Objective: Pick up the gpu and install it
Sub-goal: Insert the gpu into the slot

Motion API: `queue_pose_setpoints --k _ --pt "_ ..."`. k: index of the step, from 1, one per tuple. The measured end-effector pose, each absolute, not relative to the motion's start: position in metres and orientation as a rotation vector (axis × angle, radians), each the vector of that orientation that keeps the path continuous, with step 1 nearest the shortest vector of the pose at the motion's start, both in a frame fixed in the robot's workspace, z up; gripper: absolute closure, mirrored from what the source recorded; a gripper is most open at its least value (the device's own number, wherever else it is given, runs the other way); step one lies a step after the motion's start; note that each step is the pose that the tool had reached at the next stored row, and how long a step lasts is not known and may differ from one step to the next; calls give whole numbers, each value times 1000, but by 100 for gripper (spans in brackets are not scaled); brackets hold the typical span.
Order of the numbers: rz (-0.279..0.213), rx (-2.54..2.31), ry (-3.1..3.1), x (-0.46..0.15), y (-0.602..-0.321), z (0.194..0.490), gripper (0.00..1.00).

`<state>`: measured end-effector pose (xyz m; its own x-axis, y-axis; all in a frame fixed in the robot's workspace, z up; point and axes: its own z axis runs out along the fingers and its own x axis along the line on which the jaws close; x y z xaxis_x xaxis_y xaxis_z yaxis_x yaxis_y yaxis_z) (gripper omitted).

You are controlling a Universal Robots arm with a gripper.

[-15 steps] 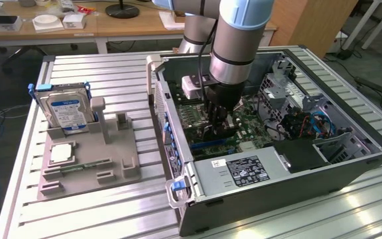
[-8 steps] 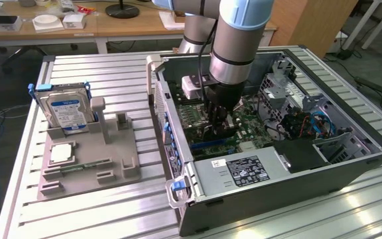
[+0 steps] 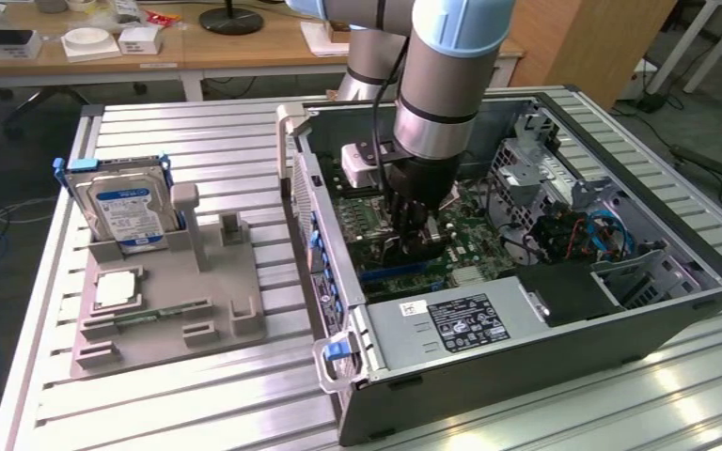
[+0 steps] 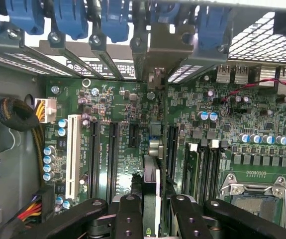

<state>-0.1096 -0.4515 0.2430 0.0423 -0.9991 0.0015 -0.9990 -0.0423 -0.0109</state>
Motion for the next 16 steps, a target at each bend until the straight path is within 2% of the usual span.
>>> queue_pose_setpoints --k 16 --pt "-13 -2263 2170 -110 -452 240 73"
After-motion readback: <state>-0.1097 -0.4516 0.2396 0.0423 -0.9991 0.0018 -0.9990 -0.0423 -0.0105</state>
